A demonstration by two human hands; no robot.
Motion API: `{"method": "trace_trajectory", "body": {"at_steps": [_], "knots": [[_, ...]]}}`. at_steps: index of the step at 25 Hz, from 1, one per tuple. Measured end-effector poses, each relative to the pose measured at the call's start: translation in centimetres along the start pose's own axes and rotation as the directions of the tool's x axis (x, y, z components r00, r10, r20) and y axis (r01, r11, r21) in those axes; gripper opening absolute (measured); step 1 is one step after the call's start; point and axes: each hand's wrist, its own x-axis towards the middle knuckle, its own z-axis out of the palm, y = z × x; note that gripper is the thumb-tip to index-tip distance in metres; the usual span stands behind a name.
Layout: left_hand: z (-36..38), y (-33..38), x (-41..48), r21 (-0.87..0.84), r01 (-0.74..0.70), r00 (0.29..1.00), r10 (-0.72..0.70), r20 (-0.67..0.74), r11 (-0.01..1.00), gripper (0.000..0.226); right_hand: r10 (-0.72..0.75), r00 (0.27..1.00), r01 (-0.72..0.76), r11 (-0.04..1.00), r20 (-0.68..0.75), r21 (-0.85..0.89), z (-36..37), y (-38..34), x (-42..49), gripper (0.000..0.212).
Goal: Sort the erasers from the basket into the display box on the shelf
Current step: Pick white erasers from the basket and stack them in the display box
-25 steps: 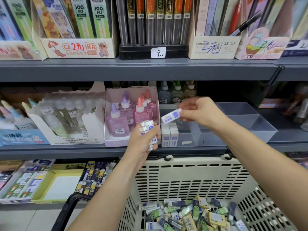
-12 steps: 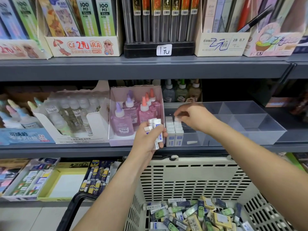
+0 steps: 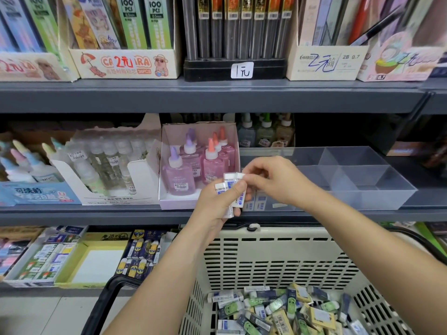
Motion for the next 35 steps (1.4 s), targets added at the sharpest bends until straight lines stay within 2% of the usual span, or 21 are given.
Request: {"method": "trace_trajectory", "body": {"at_steps": [2, 4, 6, 7, 9, 11, 13, 24, 29, 33, 35], "knots": [[0.0, 0.0, 0.0, -0.016, -0.002, 1.0, 0.002, -0.014, 1.0, 0.013, 0.045, 0.999, -0.044, 0.995, -0.014, 0.094, -0.4, 0.2, 0.1, 0.009], [0.0, 0.1, 0.1, -0.03, 0.014, 0.997, -0.016, -0.069, 0.999, 0.012, 0.135, 0.99, -0.113, 0.935, -0.045, 0.337, -1.8, 0.6, 0.5, 0.009], [0.0, 0.2, 0.3, -0.052, 0.047, 0.989, -0.053, -0.135, 0.998, 0.005, 0.201, 0.969, -0.117, 0.885, -0.143, 0.452, -3.4, 1.4, 1.0, 0.011], [0.0, 0.2, 0.3, -0.054, 0.06, 0.986, -0.068, -0.155, 0.997, 0.005, 0.214, 0.954, -0.112, 0.903, -0.21, 0.415, -4.0, 2.0, 1.3, 0.014], [-0.1, 0.2, 0.4, -0.043, 0.073, 0.981, -0.08, -0.176, 0.996, 0.011, 0.178, 0.928, -0.111, 0.97, -0.328, 0.215, -4.2, 3.0, 1.7, 0.012], [-0.2, 0.1, 0.4, -0.033, 0.068, 0.982, -0.072, -0.174, 0.997, 0.015, 0.096, 0.929, -0.1, 0.995, -0.358, 0.007, -3.6, 3.8, 2.0, 0.011], [-0.3, 0.0, 0.4, -0.033, 0.059, 0.985, -0.063, -0.162, 0.998, 0.017, 0.038, 0.935, -0.087, 0.988, -0.353, -0.124, -2.8, 4.2, 2.0, 0.014], [-0.3, -0.1, 0.5, 0.017, 0.056, 0.987, -0.053, -0.153, 0.998, 0.015, 0.021, 0.962, -0.075, 0.979, -0.273, -0.188, -2.0, 3.6, 1.9, 0.016], [-0.3, 0.0, 0.4, 0.016, 0.06, 0.988, -0.057, -0.145, 0.998, 0.015, 0.073, 0.975, -0.094, 0.991, -0.211, -0.091, -2.5, 3.0, 2.4, 0.009], [-0.4, 0.0, 0.5, 0.013, 0.062, 0.989, -0.059, -0.139, 0.998, 0.015, 0.147, 0.983, -0.164, 0.971, -0.109, -0.174, -1.3, 3.5, 2.2, 0.009], [-0.3, 0.0, 0.5, 0.011, 0.064, 0.988, -0.062, -0.141, 0.998, 0.016, 0.155, 0.986, -0.166, 0.961, -0.065, -0.22, -0.2, 3.9, 2.2, 0.016]]}}
